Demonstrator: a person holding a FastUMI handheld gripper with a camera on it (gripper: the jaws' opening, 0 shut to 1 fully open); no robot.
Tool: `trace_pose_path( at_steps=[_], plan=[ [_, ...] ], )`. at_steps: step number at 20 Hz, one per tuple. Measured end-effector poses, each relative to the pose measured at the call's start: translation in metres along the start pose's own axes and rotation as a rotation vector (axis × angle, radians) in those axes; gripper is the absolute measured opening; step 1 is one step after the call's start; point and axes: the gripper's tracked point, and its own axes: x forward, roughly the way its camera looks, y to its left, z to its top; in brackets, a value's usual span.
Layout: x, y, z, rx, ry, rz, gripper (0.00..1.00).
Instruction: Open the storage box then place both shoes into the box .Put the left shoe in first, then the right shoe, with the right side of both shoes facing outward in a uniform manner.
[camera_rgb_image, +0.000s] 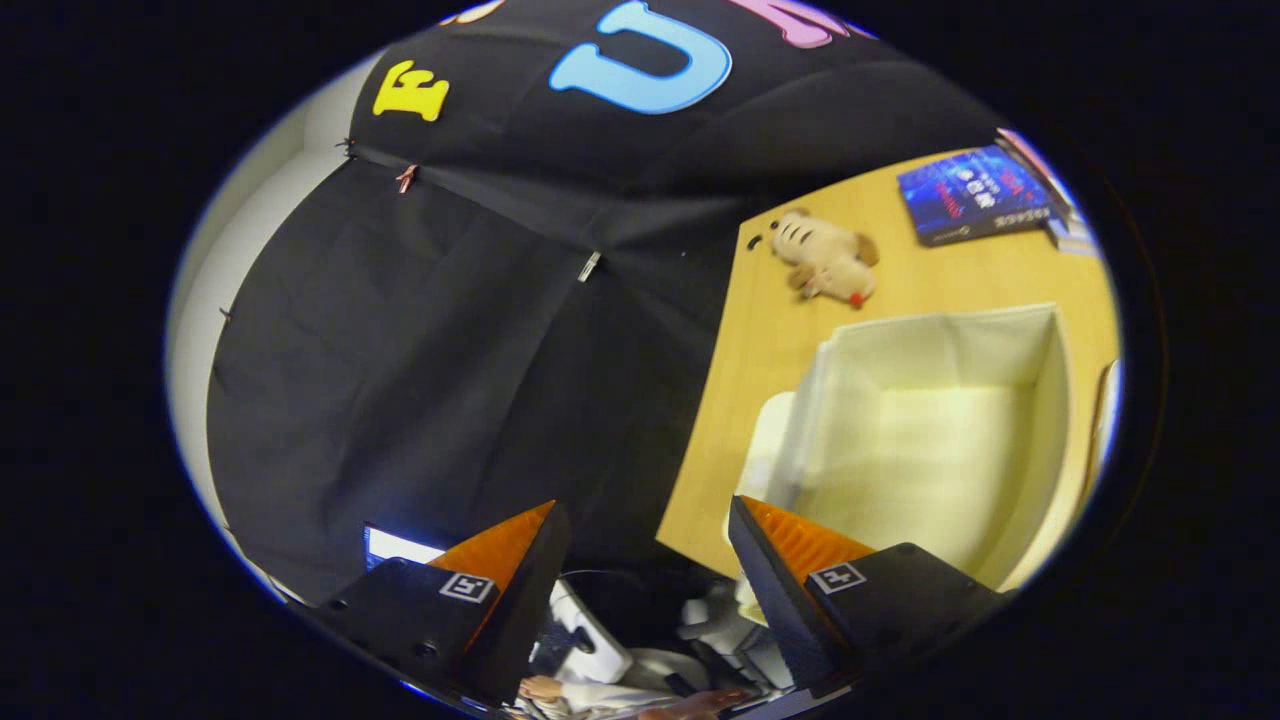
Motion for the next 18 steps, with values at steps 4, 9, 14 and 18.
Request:
trace_pose_path(
  at_steps=[4, 9, 14, 18],
  plan=[
    [-0.075, -0.071, 0.016, -0.127, -0.094, -0.163, 0.98],
    [-0.155, -0.185, 0.022, -0.298, -0.144, -0.44, 0.98],
    [-0.21, -0.286, 0.015, -0.384, -0.166, -0.649, 0.98],
    [-0.214, -0.359, -0.018, -0.385, -0.049, -0.719, 0.99]
  ],
)
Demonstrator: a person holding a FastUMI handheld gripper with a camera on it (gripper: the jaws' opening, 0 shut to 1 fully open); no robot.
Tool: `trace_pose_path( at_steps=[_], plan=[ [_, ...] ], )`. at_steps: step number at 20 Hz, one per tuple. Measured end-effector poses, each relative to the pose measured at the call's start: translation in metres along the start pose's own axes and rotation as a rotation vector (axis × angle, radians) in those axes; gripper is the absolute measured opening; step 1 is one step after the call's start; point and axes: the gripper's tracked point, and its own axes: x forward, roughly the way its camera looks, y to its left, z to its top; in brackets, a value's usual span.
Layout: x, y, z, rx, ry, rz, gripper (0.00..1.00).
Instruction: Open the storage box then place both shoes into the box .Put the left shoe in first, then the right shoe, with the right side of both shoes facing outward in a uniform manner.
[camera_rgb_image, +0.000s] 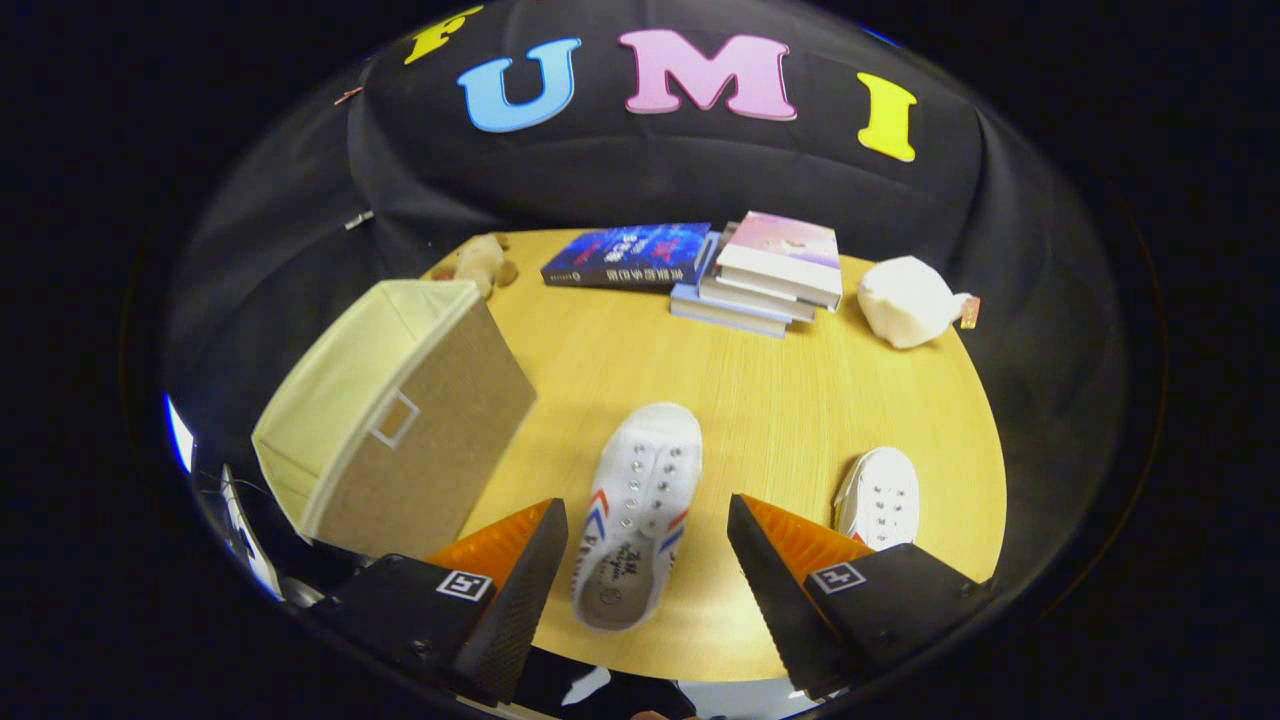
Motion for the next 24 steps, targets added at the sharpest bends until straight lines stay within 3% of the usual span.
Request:
trace_pose_path(
  at_steps=[5, 10, 12, 13, 16, 18, 20, 21, 24],
  plan=[
    [0.041, -0.024, -0.042, -0.013, 0.128, -0.038, 0.99],
    [0.062, -0.02, -0.046, 0.032, 0.168, -0.028, 0.97],
    [0.063, -0.007, -0.046, 0.055, 0.178, 0.016, 0.88],
    [0.062, -0.004, -0.046, 0.068, 0.182, 0.017, 0.7],
    [0.064, 0.002, -0.047, 0.097, 0.183, 0.022, 0.41],
    [0.064, 0.0, -0.049, 0.153, 0.198, 0.024, 0.38],
    [0.064, -0.004, -0.048, 0.232, 0.203, 0.007, 0.26],
    [0.064, -0.004, -0.05, 0.269, 0.201, 0.001, 0.14],
    [0.06, -0.005, -0.046, 0.351, 0.193, -0.001, 0.05]
  ],
)
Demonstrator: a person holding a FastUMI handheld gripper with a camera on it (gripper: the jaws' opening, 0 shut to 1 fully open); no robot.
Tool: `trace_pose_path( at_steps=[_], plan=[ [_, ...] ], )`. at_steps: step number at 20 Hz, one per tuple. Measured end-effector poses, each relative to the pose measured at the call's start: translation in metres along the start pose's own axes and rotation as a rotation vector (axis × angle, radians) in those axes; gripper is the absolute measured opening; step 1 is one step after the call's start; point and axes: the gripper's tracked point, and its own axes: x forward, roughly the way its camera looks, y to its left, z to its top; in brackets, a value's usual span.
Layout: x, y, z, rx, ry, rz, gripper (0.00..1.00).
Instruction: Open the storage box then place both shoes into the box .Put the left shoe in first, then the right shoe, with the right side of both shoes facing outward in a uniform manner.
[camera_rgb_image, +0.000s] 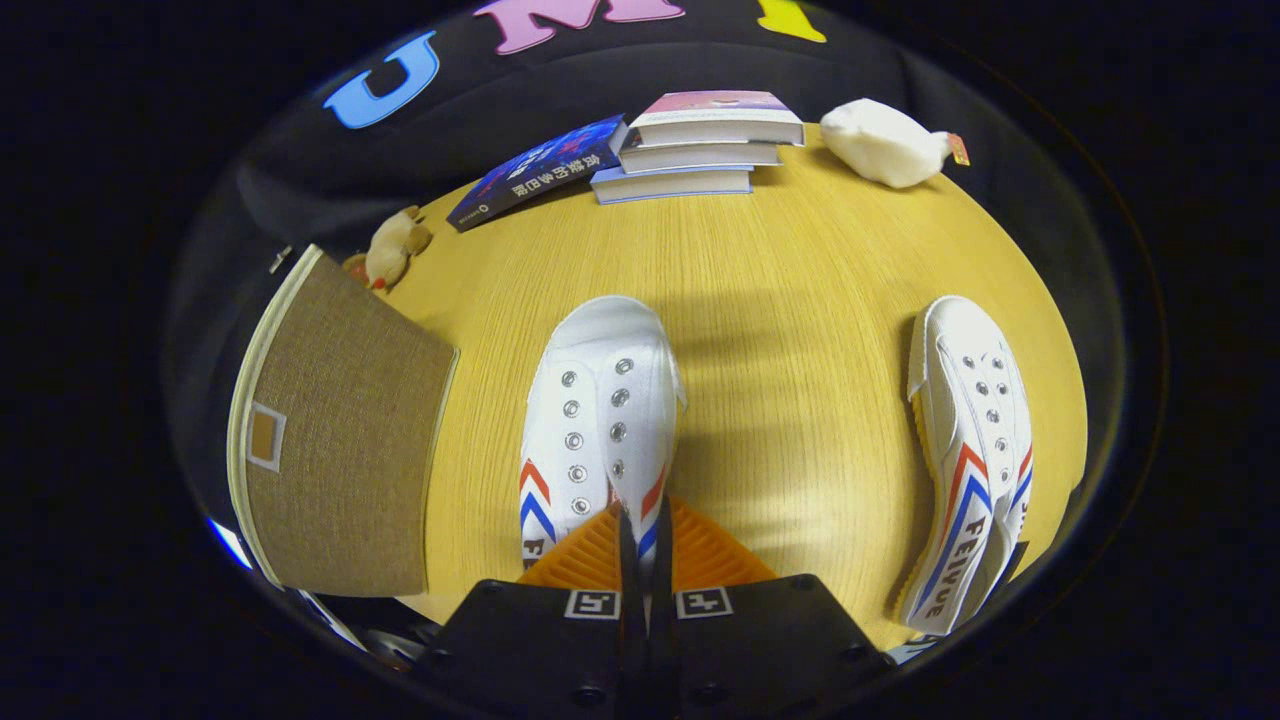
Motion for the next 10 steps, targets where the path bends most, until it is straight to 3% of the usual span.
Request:
trace_pose_path(
  at_steps=[5, 10],
  plan=[
    [-0.031, 0.02, 0.016, 0.074, -0.064, 0.018, 0.05],
    [-0.104, 0.045, 0.048, 0.155, -0.14, 0.038, 0.05]
  ],
)
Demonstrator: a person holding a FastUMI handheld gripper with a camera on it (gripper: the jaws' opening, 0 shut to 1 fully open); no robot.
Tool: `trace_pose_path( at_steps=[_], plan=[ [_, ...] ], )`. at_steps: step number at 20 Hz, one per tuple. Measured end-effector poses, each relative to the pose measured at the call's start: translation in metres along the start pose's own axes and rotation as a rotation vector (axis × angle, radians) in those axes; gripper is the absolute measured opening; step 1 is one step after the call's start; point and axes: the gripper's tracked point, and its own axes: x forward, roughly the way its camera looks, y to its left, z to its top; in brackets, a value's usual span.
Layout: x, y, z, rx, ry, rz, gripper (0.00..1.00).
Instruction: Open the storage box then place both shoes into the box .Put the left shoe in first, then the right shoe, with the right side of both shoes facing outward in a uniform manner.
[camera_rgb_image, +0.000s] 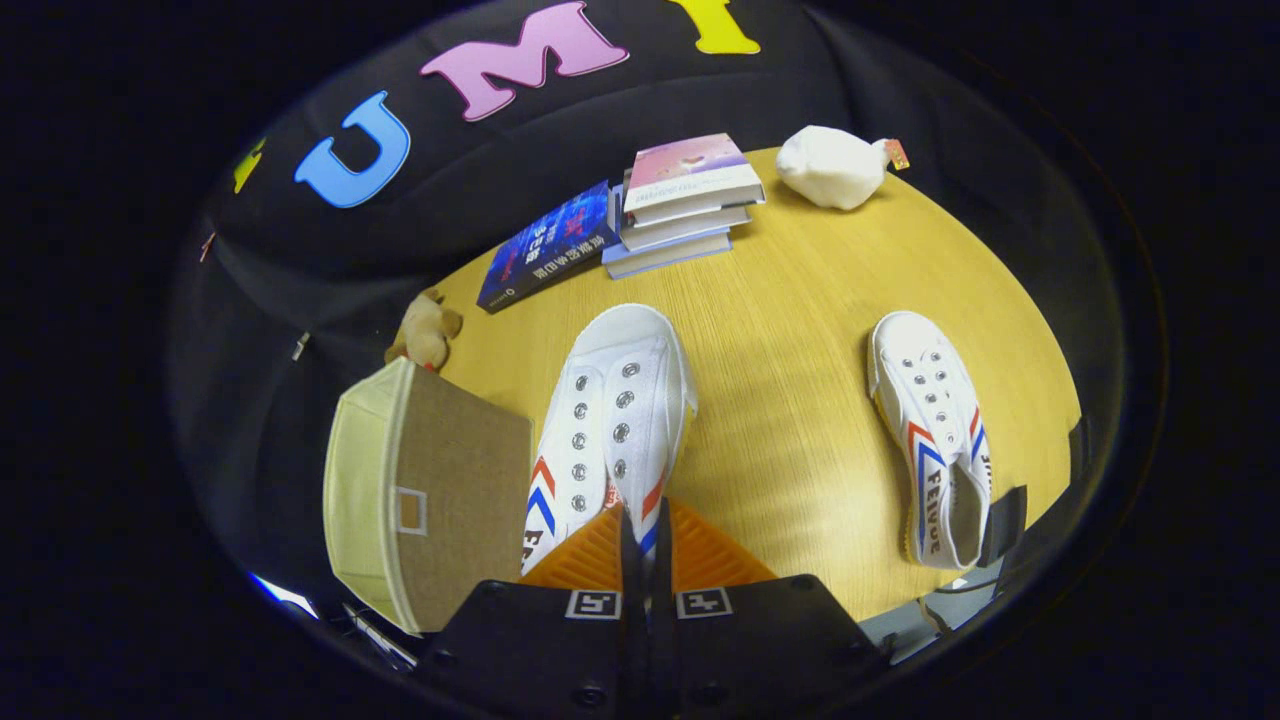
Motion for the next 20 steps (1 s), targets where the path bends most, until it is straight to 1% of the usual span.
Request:
trace_pose_path(
  at_steps=[4, 6, 9, 11, 13, 16, 20],
  plan=[
    [-0.05, 0.045, 0.023, -0.027, -0.073, 0.035, 0.05],
    [-0.061, 0.078, 0.03, 0.002, -0.116, 0.077, 0.05],
    [-0.069, 0.133, 0.025, 0.015, -0.123, 0.163, 0.05],
    [-0.067, 0.172, 0.016, 0.006, -0.096, 0.229, 0.05],
    [-0.058, 0.2, 0.004, -0.018, -0.069, 0.259, 0.05],
    [-0.034, 0.23, -0.021, -0.033, -0.012, 0.27, 0.05],
    [-0.004, 0.255, -0.054, -0.073, 0.06, 0.254, 0.05]
  ],
)
